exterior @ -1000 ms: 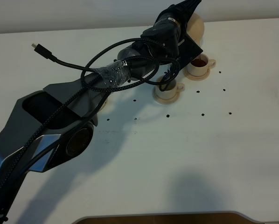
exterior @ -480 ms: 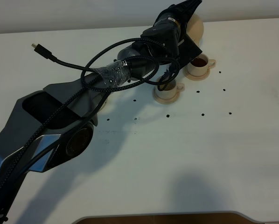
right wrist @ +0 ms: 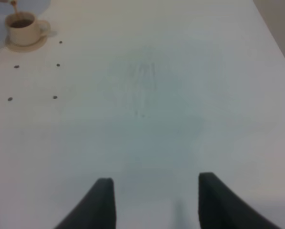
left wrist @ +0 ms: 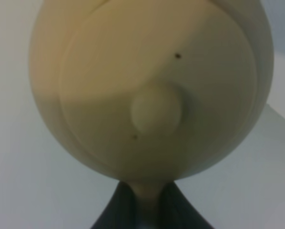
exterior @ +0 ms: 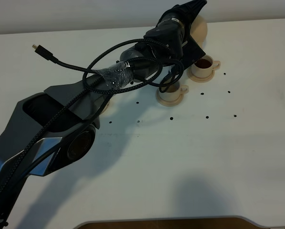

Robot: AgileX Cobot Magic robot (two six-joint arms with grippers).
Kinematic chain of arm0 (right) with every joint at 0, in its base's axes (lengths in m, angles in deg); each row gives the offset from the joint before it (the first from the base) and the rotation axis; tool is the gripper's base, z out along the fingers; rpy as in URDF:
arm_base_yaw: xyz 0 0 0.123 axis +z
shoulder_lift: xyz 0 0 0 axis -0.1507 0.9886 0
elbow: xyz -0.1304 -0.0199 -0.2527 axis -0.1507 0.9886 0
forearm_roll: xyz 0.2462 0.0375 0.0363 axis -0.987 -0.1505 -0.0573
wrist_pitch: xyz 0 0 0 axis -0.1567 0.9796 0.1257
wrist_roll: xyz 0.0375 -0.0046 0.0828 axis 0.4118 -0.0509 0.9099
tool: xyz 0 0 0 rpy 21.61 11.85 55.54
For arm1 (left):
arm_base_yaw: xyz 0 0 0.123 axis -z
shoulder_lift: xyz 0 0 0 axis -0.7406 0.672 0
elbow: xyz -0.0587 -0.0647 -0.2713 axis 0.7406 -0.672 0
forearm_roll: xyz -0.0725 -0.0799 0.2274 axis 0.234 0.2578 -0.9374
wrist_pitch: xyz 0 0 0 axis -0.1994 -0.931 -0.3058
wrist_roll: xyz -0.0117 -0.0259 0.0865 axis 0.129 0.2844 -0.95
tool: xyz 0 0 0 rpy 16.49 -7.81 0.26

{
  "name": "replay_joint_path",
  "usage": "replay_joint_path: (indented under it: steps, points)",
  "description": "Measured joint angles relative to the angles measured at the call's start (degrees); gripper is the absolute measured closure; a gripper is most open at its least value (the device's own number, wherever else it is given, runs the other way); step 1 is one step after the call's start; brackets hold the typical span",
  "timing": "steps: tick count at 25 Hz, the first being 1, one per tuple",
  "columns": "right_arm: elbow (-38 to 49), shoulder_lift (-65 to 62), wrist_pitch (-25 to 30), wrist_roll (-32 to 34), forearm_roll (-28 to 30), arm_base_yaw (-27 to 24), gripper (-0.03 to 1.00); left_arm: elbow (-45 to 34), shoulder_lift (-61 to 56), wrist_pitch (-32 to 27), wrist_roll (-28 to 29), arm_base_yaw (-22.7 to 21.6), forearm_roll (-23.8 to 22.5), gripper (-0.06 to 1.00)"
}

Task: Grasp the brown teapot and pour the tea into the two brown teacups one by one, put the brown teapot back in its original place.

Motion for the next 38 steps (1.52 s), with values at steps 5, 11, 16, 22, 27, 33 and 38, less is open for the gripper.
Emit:
replay_joint_path:
  steps: [5, 11, 16, 22, 27, 33, 38]
  points:
    - [0.00, 0.00, 0.00, 0.00, 0.00, 0.00, 0.57, 0.00, 0.00, -2.99, -0.05, 0.00, 2.92, 0.82]
    - [0.00, 0.00, 0.00, 0.00, 0.00, 0.00, 0.57, 0.00, 0.00, -4.68, 0.26, 0.00, 9.76, 0.82]
    - [0.00, 0.00, 0.00, 0.00, 0.00, 0.00, 0.57, 0.00, -0.30, -6.26, 2.43, -0.24, 16.61, 0.82]
    - [0.00, 0.00, 0.00, 0.00, 0.00, 0.00, 0.57, 0.00, -3.66, -13.95, 6.69, -0.28, 29.89, 0.82]
    - [0.00, 0.00, 0.00, 0.05, 0.00, 0.00, 0.57, 0.00, -5.60, -21.06, 10.35, -0.40, 31.52, 0.82]
    - [0.00, 0.00, 0.00, 0.05, 0.00, 0.00, 0.57, 0.12, -5.79, -27.75, 16.40, -0.99, 33.67, 0.82]
    - [0.00, 0.00, 0.00, -0.01, 0.00, 0.00, 0.57, 0.12, -5.79, -31.76, 21.96, -1.99, 38.63, 0.82]
